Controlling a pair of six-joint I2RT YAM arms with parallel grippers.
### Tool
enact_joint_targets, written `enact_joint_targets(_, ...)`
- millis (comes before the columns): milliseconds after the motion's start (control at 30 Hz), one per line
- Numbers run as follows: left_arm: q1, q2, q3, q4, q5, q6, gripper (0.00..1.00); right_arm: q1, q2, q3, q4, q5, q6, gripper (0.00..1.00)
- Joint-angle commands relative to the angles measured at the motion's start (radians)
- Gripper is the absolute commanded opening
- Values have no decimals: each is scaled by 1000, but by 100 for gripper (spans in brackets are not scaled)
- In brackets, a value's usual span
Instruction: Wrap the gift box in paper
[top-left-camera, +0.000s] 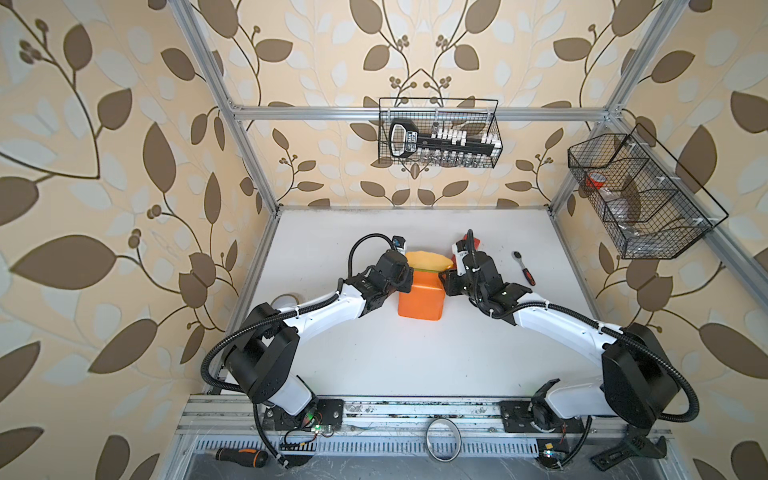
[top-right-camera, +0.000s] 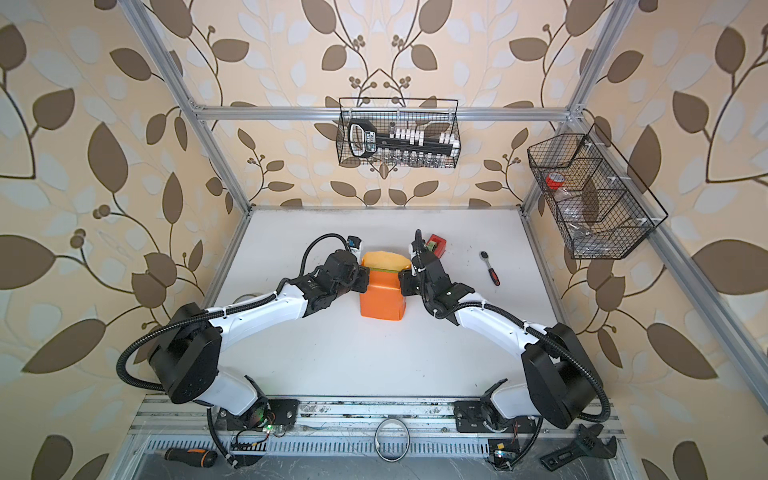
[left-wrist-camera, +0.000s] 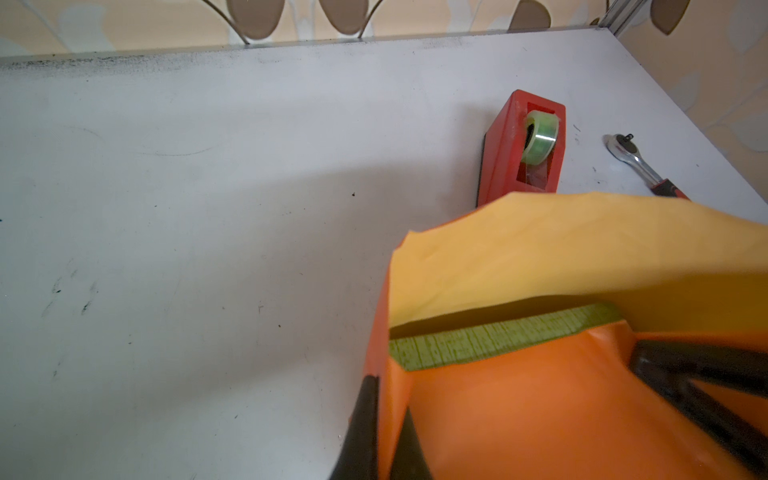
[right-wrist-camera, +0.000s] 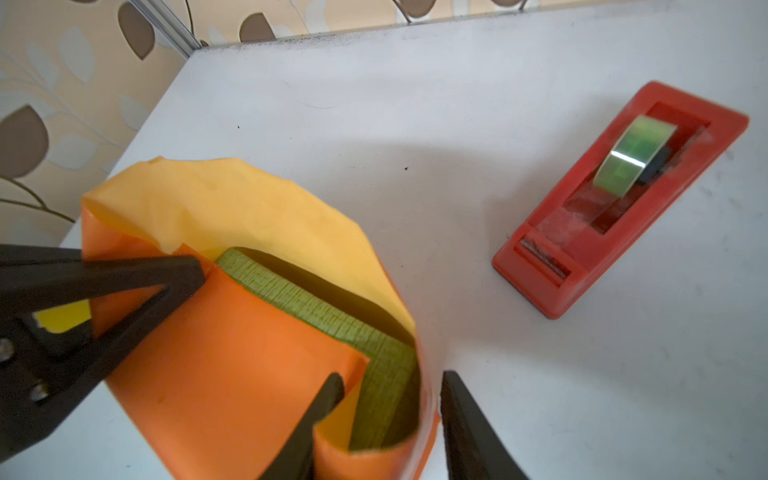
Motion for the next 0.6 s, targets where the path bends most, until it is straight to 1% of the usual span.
enact_joint_targets(0,-21,-34,-12,-32,-44,-33,0,16,38,44,-39,69,-17,30)
enact_joint_targets(200,-39,-76,-46,-24,-76,-70,0,54,74,73,-49,126,-47,18)
enact_joint_targets(367,-44,-82,-75,6,-87,-86,1,63,77,63,-45,151,-71,15)
enact_joint_targets(467,-44,-116,-74,8,-93,-82,12,65,72,52,-34,147,-83,14)
enact_joint_targets(567,-44,-125,-64,1,-127,-80,21,66,65,41,-24,137,-90,14)
